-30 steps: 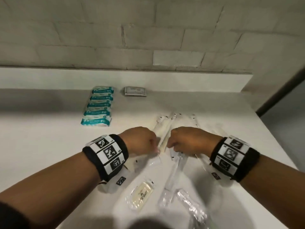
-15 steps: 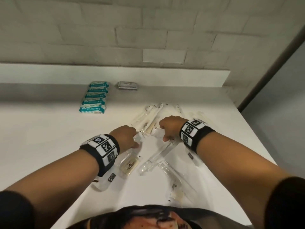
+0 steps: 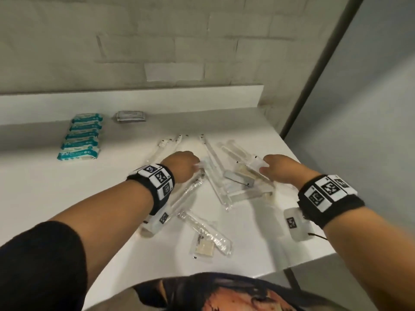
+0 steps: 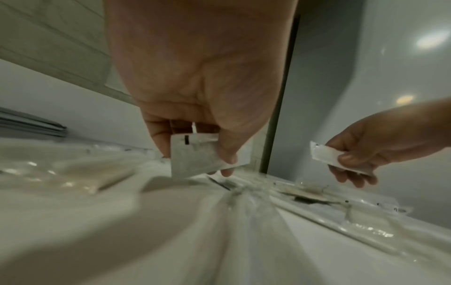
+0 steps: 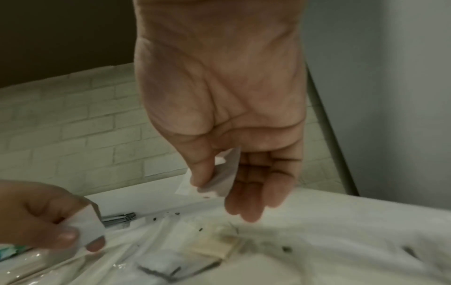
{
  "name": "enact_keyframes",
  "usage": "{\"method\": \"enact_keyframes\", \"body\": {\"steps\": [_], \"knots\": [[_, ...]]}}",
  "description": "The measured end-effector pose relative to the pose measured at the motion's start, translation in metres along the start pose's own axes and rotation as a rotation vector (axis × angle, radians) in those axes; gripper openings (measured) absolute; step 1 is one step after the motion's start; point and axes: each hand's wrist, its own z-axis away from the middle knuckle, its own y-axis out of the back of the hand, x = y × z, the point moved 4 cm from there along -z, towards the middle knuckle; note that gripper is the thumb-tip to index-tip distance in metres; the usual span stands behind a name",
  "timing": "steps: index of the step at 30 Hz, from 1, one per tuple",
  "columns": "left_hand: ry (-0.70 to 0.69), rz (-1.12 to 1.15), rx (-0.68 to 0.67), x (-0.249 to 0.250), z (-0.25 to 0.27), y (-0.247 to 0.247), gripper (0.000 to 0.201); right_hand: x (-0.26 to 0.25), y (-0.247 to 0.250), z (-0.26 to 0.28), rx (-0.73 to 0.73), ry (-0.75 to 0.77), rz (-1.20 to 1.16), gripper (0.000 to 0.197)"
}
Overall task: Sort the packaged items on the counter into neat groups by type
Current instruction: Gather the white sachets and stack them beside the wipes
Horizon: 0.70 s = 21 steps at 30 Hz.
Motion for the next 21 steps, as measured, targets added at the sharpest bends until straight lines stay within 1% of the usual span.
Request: {"method": "enact_keyframes", "body": {"steps": [2,4,7,11,14,16,18,21], "knots": [[-0.037,-0.006,-0.042,0.011,-0.009,-0.007,0.033,0.011,-0.007,0.006,0.010,0.003,0.015,0.031],[-0.078,0.008,-0.051,0.020,-0.014,-0.010,0.036,0.011,-0.014,0.006,0.015,0.023,0.002,0.030],[-0.116,-0.037,-0.070,0.026,-0.017,-0.015,0.041,0.001,-0.022,-0.001,0.014,0.065,0.009,0.032],[-0.100,-0.132,-0.081,0.027,-0.018,-0.011,0.038,-0.019,-0.027,-0.014,0.036,0.131,0.066,0.041],[-0.067,-0.183,-0.072,0.027,-0.016,-0.005,0.034,-0.029,-0.032,-0.023,0.022,0.124,0.071,0.056],[-0.043,-0.177,-0.061,0.026,-0.015,-0.004,0.032,-0.033,-0.036,-0.030,-0.006,0.123,0.115,0.060],[-0.029,-0.134,-0.035,0.026,-0.018,-0.005,0.030,-0.035,-0.038,-0.033,-0.018,0.134,0.121,0.056],[-0.043,-0.076,-0.004,0.031,-0.024,-0.006,0.034,-0.035,-0.037,-0.038,-0.002,0.181,0.110,0.038]]}}
